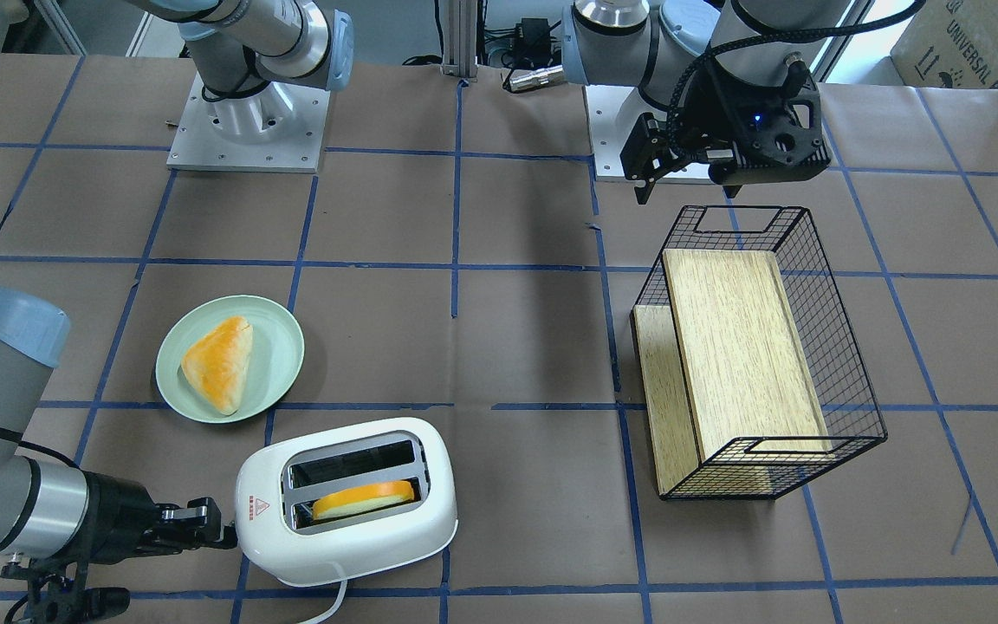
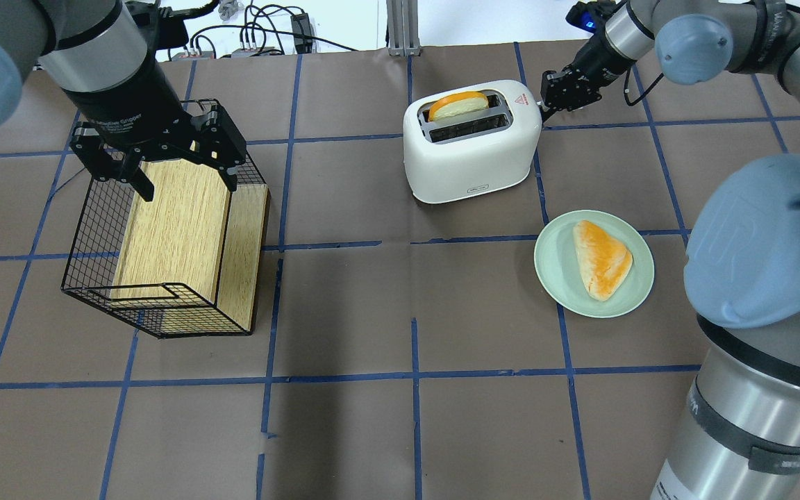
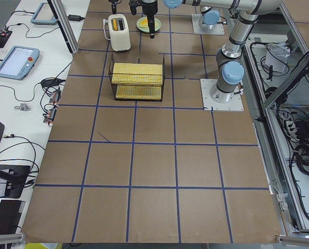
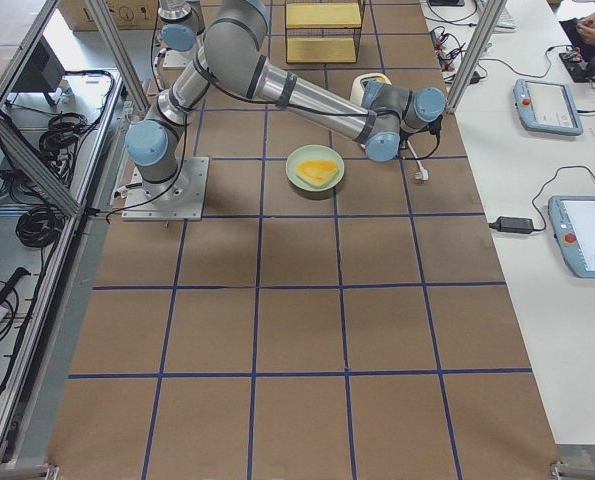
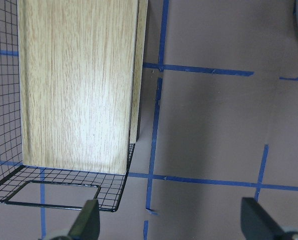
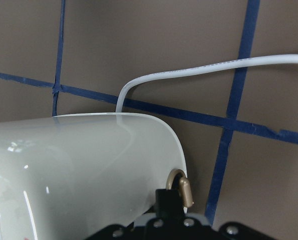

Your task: Press toaster with right arm

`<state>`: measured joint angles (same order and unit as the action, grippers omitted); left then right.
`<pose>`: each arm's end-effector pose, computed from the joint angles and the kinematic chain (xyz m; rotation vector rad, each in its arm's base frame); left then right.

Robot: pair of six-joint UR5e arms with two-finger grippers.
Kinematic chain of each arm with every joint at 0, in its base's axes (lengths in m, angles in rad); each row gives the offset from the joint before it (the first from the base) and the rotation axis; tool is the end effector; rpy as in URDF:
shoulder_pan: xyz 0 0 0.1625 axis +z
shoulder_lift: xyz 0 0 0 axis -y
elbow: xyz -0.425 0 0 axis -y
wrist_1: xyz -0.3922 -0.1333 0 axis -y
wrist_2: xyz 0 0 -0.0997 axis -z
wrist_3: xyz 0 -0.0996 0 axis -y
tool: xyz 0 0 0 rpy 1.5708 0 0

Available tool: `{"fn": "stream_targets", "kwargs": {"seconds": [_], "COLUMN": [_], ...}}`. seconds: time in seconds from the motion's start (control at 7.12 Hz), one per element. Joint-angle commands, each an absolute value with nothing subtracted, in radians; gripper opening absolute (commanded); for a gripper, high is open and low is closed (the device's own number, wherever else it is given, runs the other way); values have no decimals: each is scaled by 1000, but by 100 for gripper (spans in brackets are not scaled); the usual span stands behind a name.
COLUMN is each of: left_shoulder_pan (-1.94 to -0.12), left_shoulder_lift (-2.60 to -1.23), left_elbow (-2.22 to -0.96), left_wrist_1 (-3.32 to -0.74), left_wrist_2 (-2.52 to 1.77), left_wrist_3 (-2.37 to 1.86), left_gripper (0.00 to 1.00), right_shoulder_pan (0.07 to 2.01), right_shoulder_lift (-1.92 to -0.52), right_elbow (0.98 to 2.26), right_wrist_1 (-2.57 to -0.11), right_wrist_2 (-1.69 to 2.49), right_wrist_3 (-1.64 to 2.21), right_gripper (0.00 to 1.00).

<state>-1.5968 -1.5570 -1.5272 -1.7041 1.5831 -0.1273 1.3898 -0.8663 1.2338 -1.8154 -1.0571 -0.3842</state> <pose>-0.1444 -0.4740 0.5031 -0.1573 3.1174 0.1167 0.0479 -0.7505 0.2471 -0.2232 2.6056 -0.0370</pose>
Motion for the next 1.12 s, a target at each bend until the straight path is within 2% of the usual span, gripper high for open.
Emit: {"fn": "stream_targets", "kwargs": {"seconds": [0.0,0.14,0.28,0.56,0.98], "left_shoulder_pan": [-1597,-1597,-1597,-1597,-1597], "left_shoulder_lift": [-1557,-1557,-1557,-1557,-1557], "left_elbow": [-1526,-1526,-1528,-1528,-1528], "left_wrist_1": [-1703,-1703,-1704,-1704,-1704], "left_wrist_2": [1583,1583,1583,1583,1583], "left_wrist_3": [-127,-127,-127,-127,-127], "left_gripper": [100,100,100,100,100], "right_shoulder_pan": [1391,1396,1402,1471,1509], "right_shoulder_lift": [-873,-897,-932,-1043,-1150], "right_elbow": [1224,1206,1157,1115,1138], "right_wrist_1": [-1816,-1815,-1798,-1723,-1669], "right_wrist_2": [-1060,-1084,-1208,-1489,-1562], "right_wrist_3": [-379,-379,-379,-379,-468], "right_gripper": [7,31,99,100,100]}}
